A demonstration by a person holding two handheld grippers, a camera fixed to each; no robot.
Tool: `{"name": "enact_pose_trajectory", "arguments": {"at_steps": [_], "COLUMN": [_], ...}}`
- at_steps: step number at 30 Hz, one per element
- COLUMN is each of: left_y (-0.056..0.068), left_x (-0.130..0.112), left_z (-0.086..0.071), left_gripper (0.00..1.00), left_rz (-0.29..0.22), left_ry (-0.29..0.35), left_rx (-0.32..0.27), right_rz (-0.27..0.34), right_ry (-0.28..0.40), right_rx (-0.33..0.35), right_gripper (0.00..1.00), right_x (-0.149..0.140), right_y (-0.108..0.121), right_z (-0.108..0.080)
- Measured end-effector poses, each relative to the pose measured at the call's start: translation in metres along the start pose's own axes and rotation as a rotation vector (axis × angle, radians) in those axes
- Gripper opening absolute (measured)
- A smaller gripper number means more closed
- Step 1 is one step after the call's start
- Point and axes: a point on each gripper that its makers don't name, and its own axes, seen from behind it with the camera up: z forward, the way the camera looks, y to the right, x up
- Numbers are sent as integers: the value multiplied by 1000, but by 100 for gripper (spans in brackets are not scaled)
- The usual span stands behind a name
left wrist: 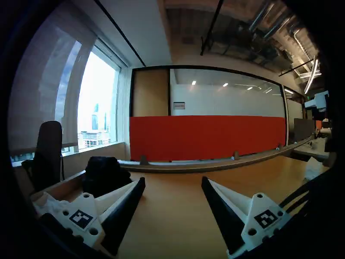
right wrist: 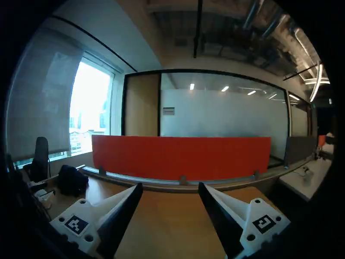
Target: Fold towel
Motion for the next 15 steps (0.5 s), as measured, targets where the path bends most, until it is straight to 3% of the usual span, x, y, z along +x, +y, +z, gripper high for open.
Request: {"name": "enact_pose_trajectory", "arguments": {"at_steps": [8,15], "left_y": [7,14], "left_x": [-36,-53], "left_z": [1,5], "left_gripper": [97,97], "left_rz": [4,1], "left_ry": [-2,7], "left_rx": [5,6], "right_rz": [-5,-6], "right_ry": [16,25], "right_rx": [7,-4], "right_gripper": [100,100], "right_x": [-12,-21], "right_y": [-1,8], "right_z": [-2,-4]}}
